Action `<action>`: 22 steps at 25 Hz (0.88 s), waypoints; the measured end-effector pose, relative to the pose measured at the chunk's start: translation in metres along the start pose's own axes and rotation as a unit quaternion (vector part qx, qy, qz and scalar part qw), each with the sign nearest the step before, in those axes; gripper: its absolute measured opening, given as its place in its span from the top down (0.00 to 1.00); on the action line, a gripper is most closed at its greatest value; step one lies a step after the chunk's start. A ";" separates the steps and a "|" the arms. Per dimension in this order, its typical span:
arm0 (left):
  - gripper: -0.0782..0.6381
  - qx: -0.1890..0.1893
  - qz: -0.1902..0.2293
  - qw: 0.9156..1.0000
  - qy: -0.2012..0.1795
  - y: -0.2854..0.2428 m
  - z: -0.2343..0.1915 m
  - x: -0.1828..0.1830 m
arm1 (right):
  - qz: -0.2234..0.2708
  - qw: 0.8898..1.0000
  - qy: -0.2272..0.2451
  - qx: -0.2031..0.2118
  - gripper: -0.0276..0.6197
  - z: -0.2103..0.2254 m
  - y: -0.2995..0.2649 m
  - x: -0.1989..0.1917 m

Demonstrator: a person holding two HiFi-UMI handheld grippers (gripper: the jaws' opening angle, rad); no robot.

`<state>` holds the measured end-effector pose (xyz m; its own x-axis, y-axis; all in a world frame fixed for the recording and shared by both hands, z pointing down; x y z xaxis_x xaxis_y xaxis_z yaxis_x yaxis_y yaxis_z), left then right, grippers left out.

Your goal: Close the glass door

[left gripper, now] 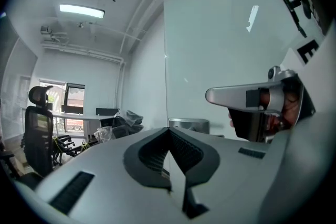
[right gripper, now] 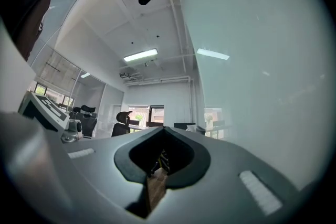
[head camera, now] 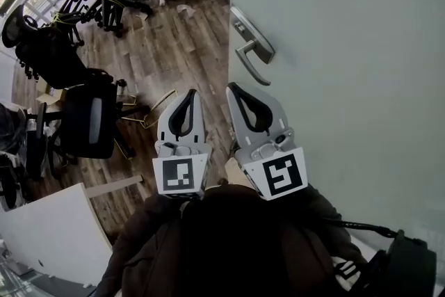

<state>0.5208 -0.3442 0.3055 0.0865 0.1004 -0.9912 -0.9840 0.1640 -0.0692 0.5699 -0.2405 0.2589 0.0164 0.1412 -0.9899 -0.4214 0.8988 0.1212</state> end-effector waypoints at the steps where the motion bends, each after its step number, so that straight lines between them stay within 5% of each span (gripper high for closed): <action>1: 0.90 0.000 0.004 1.000 0.000 -0.007 -0.004 0.003 | 0.005 1.000 0.011 -0.003 0.95 0.003 -0.005 0.005; 6: 0.90 -0.002 0.031 1.000 0.001 -0.059 -0.015 0.018 | 0.009 0.998 0.055 0.008 0.91 0.035 -0.038 0.015; 11: 0.90 -0.014 0.036 0.999 0.021 -0.064 -0.031 0.015 | -0.038 0.994 0.094 -0.027 0.88 0.026 -0.041 -0.010; 16: 0.90 -0.040 0.039 0.998 0.011 -0.085 -0.022 0.018 | -0.115 0.987 0.099 -0.043 0.86 0.040 -0.046 -0.048; 22: 0.90 -0.046 0.022 0.999 0.016 -0.119 -0.016 0.019 | -0.141 0.985 0.082 -0.056 0.86 0.079 -0.054 -0.074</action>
<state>0.6370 -0.3775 0.2935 0.0397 0.0732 -0.9965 -0.9969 0.0702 -0.0345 0.6630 -0.2665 0.3313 0.0040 -0.1845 -0.9828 -0.5188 0.8398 -0.1597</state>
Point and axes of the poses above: the fingertips, and each gripper's own axes: y backward along the fingers, z to its right, x out of its top, the point moved 5 cm from there along y, backward along the fingers, and after that the axes turned 6 degrees about -y, right-handed, at the moved point
